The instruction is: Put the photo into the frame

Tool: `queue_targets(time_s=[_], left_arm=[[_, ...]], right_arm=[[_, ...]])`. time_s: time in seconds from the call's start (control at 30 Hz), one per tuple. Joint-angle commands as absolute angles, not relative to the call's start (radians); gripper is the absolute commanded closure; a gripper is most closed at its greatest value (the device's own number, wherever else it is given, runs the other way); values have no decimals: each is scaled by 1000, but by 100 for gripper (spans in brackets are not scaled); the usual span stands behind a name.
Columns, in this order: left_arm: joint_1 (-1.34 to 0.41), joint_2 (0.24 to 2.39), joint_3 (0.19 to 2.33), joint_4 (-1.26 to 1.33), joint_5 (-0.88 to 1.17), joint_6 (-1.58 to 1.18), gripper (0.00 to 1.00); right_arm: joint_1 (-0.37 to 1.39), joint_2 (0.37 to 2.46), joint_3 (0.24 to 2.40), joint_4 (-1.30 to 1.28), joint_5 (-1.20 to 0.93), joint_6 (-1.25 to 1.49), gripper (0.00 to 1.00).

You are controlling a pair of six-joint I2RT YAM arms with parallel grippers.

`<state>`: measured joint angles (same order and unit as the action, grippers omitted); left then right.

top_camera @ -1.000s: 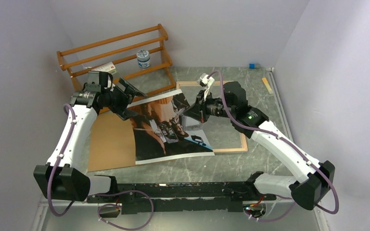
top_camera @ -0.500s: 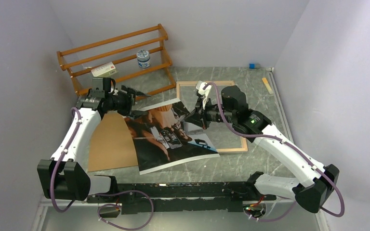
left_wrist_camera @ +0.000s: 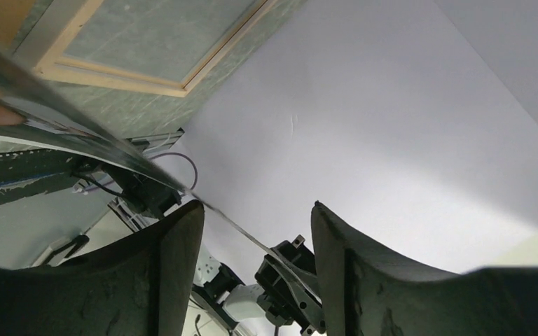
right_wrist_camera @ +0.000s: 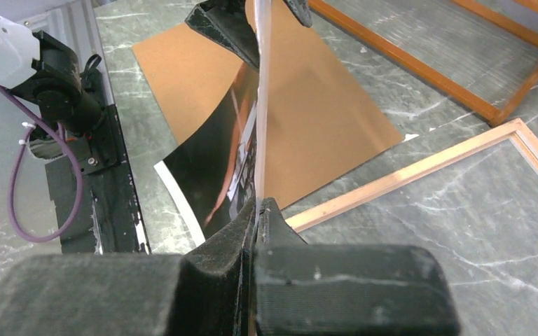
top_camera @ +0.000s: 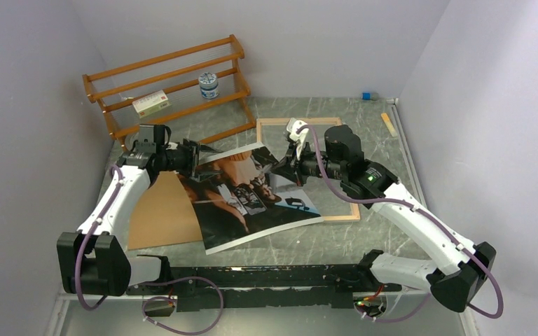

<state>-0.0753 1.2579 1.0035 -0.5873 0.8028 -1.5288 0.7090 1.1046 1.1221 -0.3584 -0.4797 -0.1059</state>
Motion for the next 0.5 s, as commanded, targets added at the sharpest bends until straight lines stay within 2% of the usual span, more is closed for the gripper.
queue_targets(time_s=[0.0,0.1,0.2,0.3,0.37,0.43,0.47], left_arm=[[-77,1224,996,-525,859,-1546,42],[-77,1219,1000,-522,854,-1543,55],[-77,1209,1004,-497,848,-1547,77],[-77,1192,988,-403,858,-1576,91],[-77,1184,994,-389,850,-1575,97],[-77,1172,1003,-375,842,-1574,97],[-77,1166,1008,-367,836,-1571,97]], right_arm=[[714,1066,1149,-305,-471,-122,100],[714,1054,1137,-296,-458,-115,100],[715,1040,1130,-297,-446,-88,100],[714,1027,1140,-323,-425,-66,92],[714,1011,1147,-343,-428,-50,77],[714,994,1155,-367,-443,-44,44],[713,982,1158,-376,-455,-43,33]])
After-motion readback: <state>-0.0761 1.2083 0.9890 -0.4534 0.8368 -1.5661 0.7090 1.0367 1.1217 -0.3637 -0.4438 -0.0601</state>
